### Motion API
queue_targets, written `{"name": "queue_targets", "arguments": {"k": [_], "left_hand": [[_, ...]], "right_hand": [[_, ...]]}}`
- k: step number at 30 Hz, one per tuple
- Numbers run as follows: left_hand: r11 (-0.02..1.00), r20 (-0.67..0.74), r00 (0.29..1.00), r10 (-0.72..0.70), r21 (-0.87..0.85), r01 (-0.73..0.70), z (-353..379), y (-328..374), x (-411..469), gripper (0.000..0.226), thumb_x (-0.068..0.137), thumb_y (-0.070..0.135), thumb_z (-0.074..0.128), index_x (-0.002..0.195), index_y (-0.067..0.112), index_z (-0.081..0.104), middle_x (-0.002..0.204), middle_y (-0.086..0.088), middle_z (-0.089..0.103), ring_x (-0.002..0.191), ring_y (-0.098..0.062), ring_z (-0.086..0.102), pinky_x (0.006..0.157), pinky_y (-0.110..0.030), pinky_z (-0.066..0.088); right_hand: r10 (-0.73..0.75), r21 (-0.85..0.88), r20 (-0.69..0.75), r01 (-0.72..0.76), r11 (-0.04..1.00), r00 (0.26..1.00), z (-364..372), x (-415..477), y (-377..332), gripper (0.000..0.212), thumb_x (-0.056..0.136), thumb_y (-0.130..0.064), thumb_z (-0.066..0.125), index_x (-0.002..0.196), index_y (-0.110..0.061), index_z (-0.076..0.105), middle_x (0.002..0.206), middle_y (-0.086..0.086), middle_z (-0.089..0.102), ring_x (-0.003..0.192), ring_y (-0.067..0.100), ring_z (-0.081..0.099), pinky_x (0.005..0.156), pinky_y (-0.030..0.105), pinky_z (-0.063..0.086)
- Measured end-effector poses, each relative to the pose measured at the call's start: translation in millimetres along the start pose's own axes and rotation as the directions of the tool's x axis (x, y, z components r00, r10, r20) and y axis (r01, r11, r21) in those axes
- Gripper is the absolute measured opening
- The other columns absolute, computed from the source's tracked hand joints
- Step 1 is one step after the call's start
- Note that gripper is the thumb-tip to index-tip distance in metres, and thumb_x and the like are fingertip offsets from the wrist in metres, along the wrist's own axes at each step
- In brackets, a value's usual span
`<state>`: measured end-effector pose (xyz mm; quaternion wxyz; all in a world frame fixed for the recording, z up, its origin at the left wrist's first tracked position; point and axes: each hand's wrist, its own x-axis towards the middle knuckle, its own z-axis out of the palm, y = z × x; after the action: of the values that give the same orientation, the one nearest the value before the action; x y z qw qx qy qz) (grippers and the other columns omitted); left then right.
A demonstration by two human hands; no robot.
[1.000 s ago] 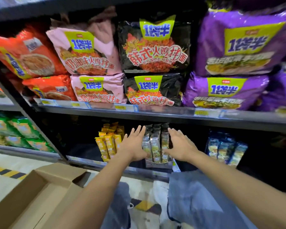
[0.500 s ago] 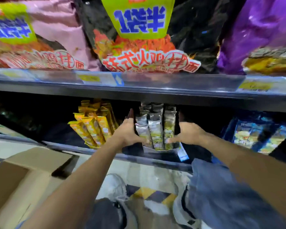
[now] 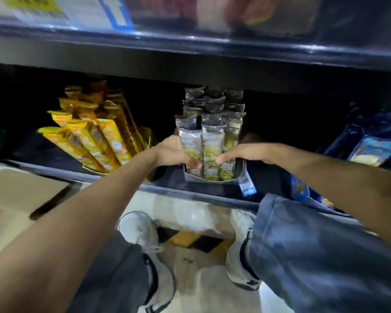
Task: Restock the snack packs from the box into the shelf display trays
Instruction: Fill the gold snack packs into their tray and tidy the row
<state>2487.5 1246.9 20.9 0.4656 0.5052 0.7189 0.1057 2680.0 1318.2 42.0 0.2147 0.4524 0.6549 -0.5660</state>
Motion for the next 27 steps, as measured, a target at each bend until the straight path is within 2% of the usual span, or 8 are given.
{"name": "queue_targets", "arguments": {"k": [4, 6, 10, 14, 17, 21, 24, 27], "left_hand": [[0.996, 0.035, 0.998, -0.049, -0.076, 0.051, -3, 6, -3, 0.036, 0.067, 0.008, 0.083, 0.098, 0.012, 0.064, 0.101, -0.006, 0.069, 0.101, -0.023, 0.066, 0.090, -0.036, 0.054], [0.993, 0.051, 0.995, -0.087, -0.075, 0.091, -5, 9, -5, 0.021, 0.072, 0.005, 0.079, 0.075, 0.013, 0.059, 0.078, 0.000, 0.065, 0.079, -0.011, 0.064, 0.071, -0.012, 0.053], [0.990, 0.044, 0.990, -0.136, -0.032, 0.137, -13, 16, -9, 0.027, 0.078, 0.007, 0.075, 0.059, 0.012, 0.057, 0.051, 0.011, 0.061, 0.056, 0.001, 0.060, 0.043, 0.001, 0.038], [0.987, 0.041, 0.986, -0.160, -0.003, 0.160, -17, 13, -7, 0.015, 0.078, 0.014, 0.076, 0.081, 0.008, 0.062, 0.076, 0.005, 0.060, 0.081, -0.010, 0.060, 0.045, -0.002, 0.039], [0.990, 0.023, 0.990, -0.141, 0.020, 0.141, -14, 13, -6, 0.041, 0.079, 0.026, 0.075, 0.109, 0.005, 0.057, 0.094, 0.000, 0.052, 0.095, -0.015, 0.047, 0.072, -0.017, 0.038], [0.990, -0.006, 0.990, -0.143, -0.009, 0.143, 3, 7, 1, 0.062, 0.068, 0.027, 0.083, 0.114, 0.001, 0.051, 0.109, -0.008, 0.043, 0.106, -0.022, 0.045, 0.079, -0.026, 0.038], [0.992, -0.009, 0.992, -0.124, -0.013, 0.124, 14, -2, 4, 0.089, 0.066, 0.023, 0.084, 0.134, -0.005, 0.034, 0.126, -0.009, 0.043, 0.125, -0.024, 0.040, 0.091, -0.025, 0.035], [0.996, 0.016, 0.997, -0.082, -0.042, 0.082, 11, -1, 5, 0.057, 0.066, 0.011, 0.084, 0.112, 0.008, 0.051, 0.105, 0.001, 0.051, 0.108, -0.016, 0.050, 0.082, -0.021, 0.036]], "right_hand": [[-0.039, 0.043, -0.045, 0.041, 0.998, 0.998, 3, 2, 4, 0.050, 0.089, -0.032, 0.059, 0.135, -0.014, 0.049, 0.150, 0.000, 0.036, 0.140, 0.013, 0.027, 0.108, 0.020, 0.018], [-0.044, 0.061, -0.102, 0.051, 0.997, 0.994, 4, 5, 7, 0.054, 0.085, -0.033, 0.065, 0.133, -0.012, 0.051, 0.150, 0.002, 0.036, 0.139, 0.013, 0.029, 0.106, 0.019, 0.021], [-0.027, 0.005, -0.208, 0.029, 1.000, 0.978, 8, 12, 12, 0.076, 0.068, -0.052, 0.073, 0.130, -0.012, 0.055, 0.142, 0.000, 0.043, 0.133, 0.015, 0.039, 0.100, 0.019, 0.027], [-0.006, -0.060, -0.242, -0.008, 0.998, 0.970, 2, 10, 22, 0.071, 0.074, -0.052, 0.069, 0.128, -0.008, 0.056, 0.141, 0.004, 0.046, 0.130, 0.019, 0.042, 0.101, 0.025, 0.031], [0.038, -0.054, -0.256, -0.054, 0.997, 0.966, -3, 10, 30, 0.069, 0.080, -0.040, 0.069, 0.135, -0.004, 0.047, 0.148, 0.007, 0.035, 0.135, 0.022, 0.034, 0.100, 0.024, 0.028], [0.034, -0.178, -0.374, -0.108, 0.978, 0.927, 2, 13, 33, 0.054, 0.070, -0.038, 0.079, 0.106, -0.002, 0.061, 0.112, 0.005, 0.056, 0.103, 0.025, 0.054, 0.082, 0.030, 0.044], [-0.009, -0.247, -0.418, -0.104, 0.963, 0.909, 6, 19, 35, 0.065, 0.065, -0.042, 0.082, 0.111, -0.003, 0.059, 0.111, 0.008, 0.060, 0.099, 0.026, 0.057, 0.084, 0.034, 0.048], [0.049, -0.201, -0.382, -0.134, 0.970, 0.923, 5, 21, 30, 0.065, 0.072, -0.044, 0.076, 0.122, -0.007, 0.059, 0.128, 0.008, 0.056, 0.115, 0.025, 0.052, 0.093, 0.031, 0.041]]}}
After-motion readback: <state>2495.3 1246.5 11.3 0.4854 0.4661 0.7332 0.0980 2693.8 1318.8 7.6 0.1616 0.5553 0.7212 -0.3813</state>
